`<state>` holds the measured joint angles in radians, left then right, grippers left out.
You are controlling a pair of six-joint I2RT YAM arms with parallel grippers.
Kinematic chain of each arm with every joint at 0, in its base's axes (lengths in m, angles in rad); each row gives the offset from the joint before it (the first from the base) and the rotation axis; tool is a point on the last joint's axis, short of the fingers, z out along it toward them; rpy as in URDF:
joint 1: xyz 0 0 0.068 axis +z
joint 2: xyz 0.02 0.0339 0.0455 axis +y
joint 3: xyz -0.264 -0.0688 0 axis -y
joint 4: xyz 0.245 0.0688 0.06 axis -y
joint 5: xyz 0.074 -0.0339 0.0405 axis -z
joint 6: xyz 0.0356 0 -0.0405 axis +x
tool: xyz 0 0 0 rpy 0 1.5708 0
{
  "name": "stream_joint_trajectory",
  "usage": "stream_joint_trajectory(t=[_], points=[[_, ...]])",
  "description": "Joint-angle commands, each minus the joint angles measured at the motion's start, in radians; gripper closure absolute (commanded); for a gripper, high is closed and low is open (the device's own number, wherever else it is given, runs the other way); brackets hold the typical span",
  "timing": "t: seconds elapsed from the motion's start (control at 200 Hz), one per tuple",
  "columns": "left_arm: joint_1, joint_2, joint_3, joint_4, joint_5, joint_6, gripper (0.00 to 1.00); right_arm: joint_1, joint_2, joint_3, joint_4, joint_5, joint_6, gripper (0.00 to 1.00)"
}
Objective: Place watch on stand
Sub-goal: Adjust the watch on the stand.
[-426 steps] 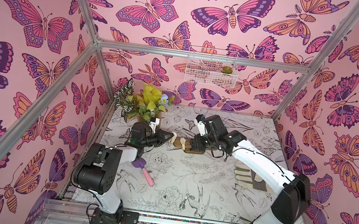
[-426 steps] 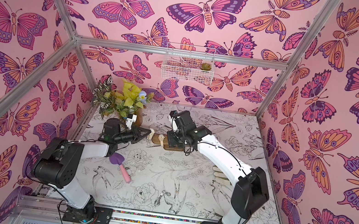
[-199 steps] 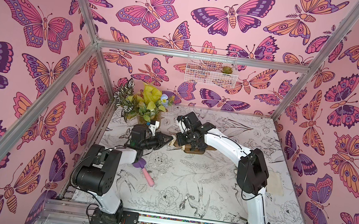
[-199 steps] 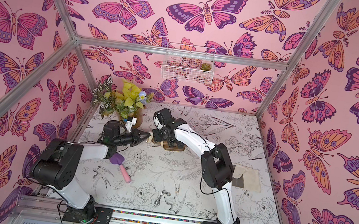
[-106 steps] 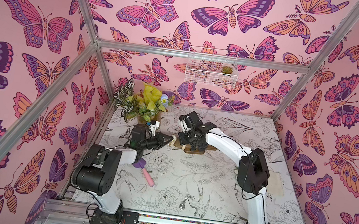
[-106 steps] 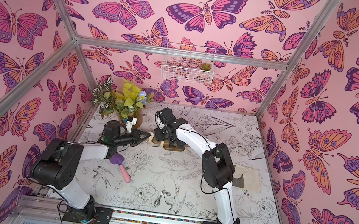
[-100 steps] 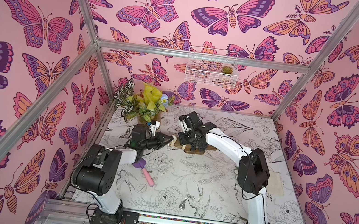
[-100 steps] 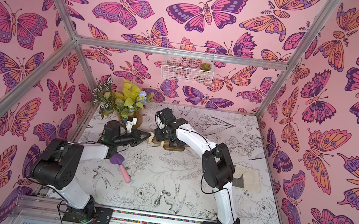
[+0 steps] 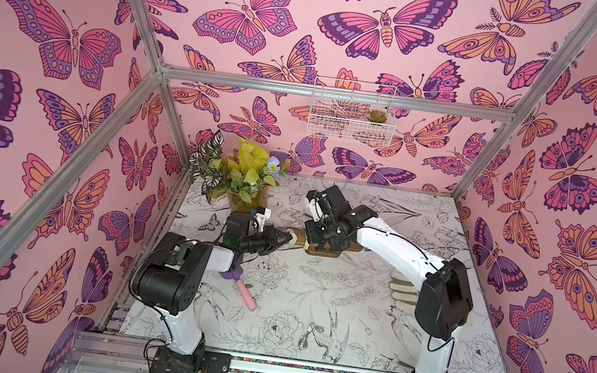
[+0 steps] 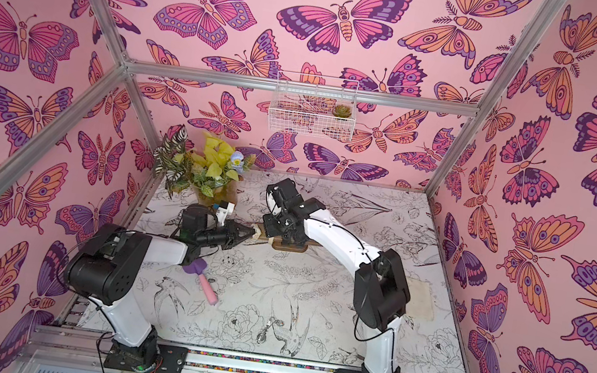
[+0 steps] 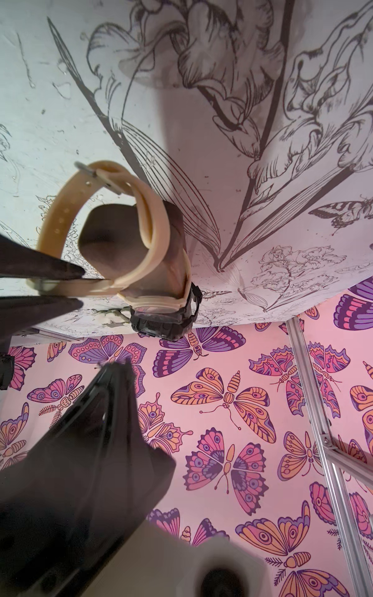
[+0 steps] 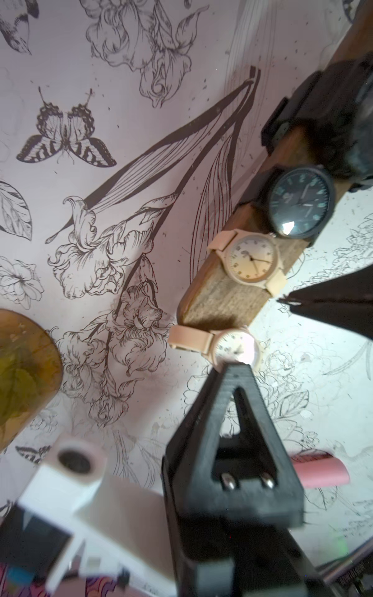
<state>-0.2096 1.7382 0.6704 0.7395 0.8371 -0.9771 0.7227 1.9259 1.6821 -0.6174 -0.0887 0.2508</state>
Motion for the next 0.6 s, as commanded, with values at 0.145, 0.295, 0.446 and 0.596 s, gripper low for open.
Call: stream_joint_trajectory(t=[0.145, 0.295, 0.446, 0.596], points=[[-0.002, 0.021, 0.065, 0.015, 0.011, 0.015, 1.00, -0.018, -0.178, -0.110, -0.062, 0.096, 0.014, 1.00], [-0.002, 0.043, 0.089, 0.016, 0.020, 0.012, 1.00, -0.066, -0.257, -0.200, -0.124, 0.166, 0.038, 1.00], [-0.002, 0.063, 0.102, 0.018, 0.027, 0.009, 1.00, -0.146, -0.298, -0.309, -0.151, 0.216, 0.053, 1.00], [-0.002, 0.076, 0.109, 0.024, 0.031, 0.005, 1.00, -0.230, -0.287, -0.381, -0.096, 0.145, 0.057, 1.00]])
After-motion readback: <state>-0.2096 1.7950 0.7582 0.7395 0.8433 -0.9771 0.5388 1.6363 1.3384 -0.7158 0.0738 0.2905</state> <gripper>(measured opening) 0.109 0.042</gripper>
